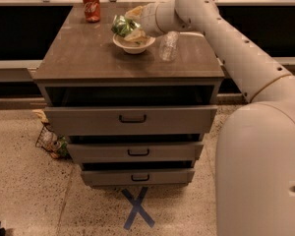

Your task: Pick green can from paper bowl and place on counter

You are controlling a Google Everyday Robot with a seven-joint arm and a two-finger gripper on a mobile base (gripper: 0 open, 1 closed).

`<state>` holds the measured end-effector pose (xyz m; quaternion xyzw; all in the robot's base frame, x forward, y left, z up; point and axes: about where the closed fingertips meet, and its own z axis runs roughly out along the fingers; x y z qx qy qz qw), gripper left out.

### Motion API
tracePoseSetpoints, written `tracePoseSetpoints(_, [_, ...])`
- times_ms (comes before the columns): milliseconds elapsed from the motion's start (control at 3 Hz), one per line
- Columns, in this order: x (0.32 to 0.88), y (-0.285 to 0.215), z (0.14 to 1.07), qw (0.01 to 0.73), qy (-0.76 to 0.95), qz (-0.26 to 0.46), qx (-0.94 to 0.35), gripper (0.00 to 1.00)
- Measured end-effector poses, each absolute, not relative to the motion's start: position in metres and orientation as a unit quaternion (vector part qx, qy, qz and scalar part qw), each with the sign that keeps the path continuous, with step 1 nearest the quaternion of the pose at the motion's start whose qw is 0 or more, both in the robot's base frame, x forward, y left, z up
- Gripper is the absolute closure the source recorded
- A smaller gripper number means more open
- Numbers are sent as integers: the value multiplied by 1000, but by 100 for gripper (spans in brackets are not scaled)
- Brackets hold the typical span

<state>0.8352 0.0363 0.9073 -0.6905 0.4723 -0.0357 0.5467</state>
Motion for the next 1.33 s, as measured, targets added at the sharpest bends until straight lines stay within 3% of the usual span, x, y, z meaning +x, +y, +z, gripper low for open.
tracePoseSetpoints(333, [849, 24, 909, 542, 516, -20, -663, 16])
tracePoseSetpoints(667, [853, 20, 902, 530, 543, 3, -652, 0])
tracePoseSetpoints(1000, [855, 16, 894, 515, 574, 13, -636, 0])
tracePoseSetpoints(1333, [855, 16, 885, 503, 598, 21, -624, 18])
